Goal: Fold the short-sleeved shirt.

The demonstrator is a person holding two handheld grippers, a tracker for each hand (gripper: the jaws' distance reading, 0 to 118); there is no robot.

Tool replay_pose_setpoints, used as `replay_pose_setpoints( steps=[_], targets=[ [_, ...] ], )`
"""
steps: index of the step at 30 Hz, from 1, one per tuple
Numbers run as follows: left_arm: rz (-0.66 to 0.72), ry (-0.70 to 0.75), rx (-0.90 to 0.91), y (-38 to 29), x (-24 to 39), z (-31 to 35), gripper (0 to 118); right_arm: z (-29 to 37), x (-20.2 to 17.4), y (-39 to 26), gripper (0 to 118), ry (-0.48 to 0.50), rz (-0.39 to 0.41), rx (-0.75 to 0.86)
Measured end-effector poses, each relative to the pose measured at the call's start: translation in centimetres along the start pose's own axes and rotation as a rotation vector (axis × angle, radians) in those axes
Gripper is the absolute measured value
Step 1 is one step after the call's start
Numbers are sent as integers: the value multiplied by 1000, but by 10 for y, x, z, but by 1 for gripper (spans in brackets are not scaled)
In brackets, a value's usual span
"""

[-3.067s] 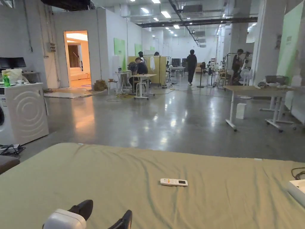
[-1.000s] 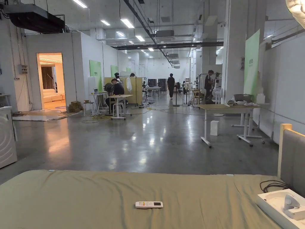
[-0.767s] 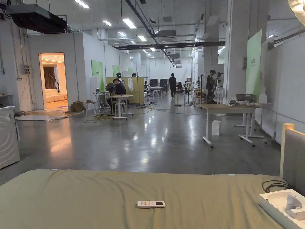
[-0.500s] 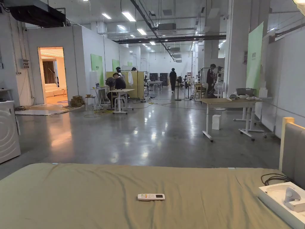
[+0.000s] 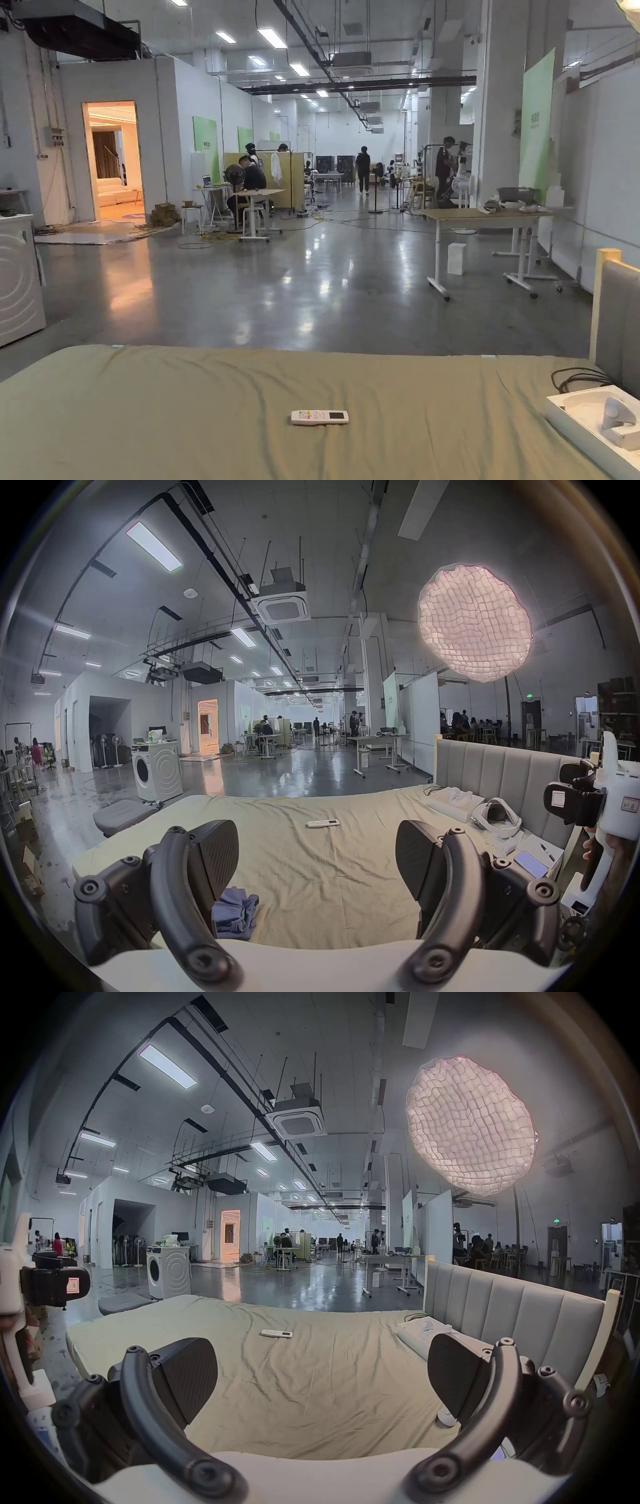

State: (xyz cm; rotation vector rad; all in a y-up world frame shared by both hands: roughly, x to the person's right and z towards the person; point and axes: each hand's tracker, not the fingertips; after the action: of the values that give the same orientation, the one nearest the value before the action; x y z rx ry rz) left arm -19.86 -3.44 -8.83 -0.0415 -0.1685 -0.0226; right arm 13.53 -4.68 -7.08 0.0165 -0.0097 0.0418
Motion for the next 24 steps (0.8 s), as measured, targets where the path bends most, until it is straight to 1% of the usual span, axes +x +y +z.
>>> replay_pose_setpoints(
  steps=[8,12,17,22,24],
  targets=[
    [-20,-24,-10,-1,5,-1,97,0,0,1,118,-11,4,-10],
    [-22,-29,-13,-1,6,-2,97,0,2,-1,118,-3,-5,-12],
    [-17,-31,-19,-2,5,-2,97,-2,4,-2,118,1,5,-24],
    [-14,-28,-21,-2,3,-1,97,-7,8,0,118,24,-45,-46],
    [-15,-25,-20,0,2,0,97,-7,8,0,118,22,-49,-44]
  ],
)
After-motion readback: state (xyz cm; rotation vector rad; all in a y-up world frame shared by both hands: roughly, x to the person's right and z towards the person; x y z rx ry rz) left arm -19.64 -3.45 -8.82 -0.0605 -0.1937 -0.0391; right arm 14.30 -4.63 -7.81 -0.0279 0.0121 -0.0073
